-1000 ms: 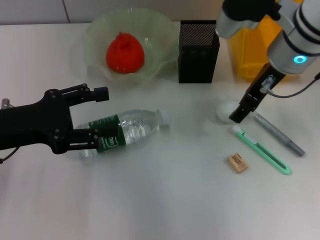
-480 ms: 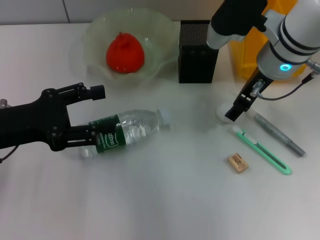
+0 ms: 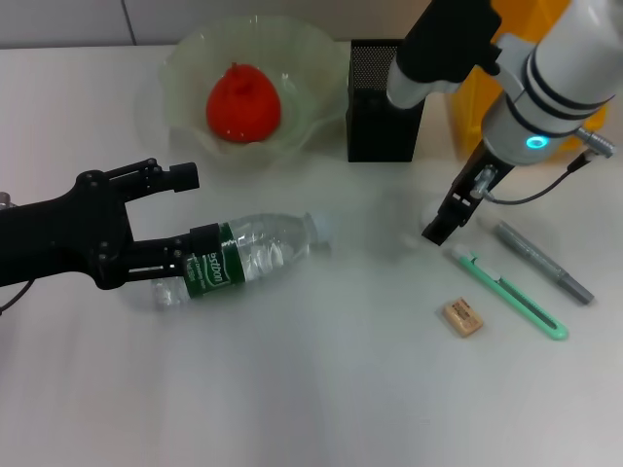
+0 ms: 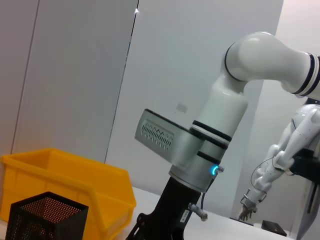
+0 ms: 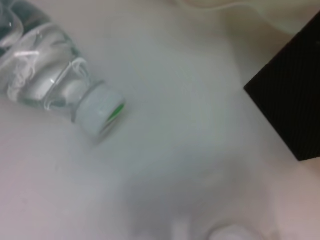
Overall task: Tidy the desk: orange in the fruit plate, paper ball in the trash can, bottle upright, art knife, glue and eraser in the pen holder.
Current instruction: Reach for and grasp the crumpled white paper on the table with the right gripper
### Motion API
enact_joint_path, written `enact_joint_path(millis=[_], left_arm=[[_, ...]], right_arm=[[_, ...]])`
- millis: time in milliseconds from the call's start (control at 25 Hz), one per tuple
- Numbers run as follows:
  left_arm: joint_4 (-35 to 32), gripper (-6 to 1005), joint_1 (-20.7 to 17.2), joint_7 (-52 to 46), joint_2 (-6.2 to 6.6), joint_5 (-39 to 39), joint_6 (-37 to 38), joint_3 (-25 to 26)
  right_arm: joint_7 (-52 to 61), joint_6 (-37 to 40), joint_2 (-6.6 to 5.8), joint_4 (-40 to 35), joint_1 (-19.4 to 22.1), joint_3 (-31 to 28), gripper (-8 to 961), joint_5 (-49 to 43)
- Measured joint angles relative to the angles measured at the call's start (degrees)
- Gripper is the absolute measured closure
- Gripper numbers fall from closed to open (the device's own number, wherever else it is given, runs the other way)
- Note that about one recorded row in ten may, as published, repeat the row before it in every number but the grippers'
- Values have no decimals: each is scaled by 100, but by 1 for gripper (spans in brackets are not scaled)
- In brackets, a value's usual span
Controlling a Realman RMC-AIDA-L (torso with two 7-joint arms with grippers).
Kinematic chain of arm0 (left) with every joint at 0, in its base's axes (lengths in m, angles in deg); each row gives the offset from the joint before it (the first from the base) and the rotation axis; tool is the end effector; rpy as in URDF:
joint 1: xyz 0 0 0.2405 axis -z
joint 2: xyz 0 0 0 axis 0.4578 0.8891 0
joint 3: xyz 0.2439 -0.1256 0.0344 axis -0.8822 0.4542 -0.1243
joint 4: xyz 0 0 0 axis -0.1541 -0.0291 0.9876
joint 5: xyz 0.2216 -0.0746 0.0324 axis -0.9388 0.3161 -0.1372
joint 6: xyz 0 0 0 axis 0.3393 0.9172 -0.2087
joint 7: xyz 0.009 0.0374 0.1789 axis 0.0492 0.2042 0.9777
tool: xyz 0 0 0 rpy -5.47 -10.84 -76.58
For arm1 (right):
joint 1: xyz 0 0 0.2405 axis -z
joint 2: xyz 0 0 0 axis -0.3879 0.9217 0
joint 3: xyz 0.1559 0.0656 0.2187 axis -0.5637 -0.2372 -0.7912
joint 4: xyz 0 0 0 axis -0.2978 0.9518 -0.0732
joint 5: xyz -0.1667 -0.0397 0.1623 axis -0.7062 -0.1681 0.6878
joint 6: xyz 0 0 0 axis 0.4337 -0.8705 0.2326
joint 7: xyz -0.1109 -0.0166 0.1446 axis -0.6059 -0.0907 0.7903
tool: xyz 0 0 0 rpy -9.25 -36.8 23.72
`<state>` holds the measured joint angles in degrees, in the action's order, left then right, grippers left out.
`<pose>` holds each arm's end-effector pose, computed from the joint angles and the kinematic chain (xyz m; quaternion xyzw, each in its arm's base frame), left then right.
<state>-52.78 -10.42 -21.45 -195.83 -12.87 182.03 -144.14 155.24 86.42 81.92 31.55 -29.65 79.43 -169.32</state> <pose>-0.2743 0.3167 0.0054 -0.9212 -0.1654 -0.3390 0.0951 0.1872 0.4469 -0.0990 -0.9151 0.2251 -0.2794 0.1841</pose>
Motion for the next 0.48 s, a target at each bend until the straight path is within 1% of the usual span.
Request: enact_joint_path(millis=[120,320,480], left_arm=[[7,156,8,15,3,0,-16,0],[12,156,28,23,2,0,-44,0],[16,156,36,24,0,0,-66,-1]], right_arm=[[2,-68,0,135,-49,41,124,-1],[8,-89,-1,116,-52,80,125,-22],[12,-79,-1,113,-52,80,290,-43]])
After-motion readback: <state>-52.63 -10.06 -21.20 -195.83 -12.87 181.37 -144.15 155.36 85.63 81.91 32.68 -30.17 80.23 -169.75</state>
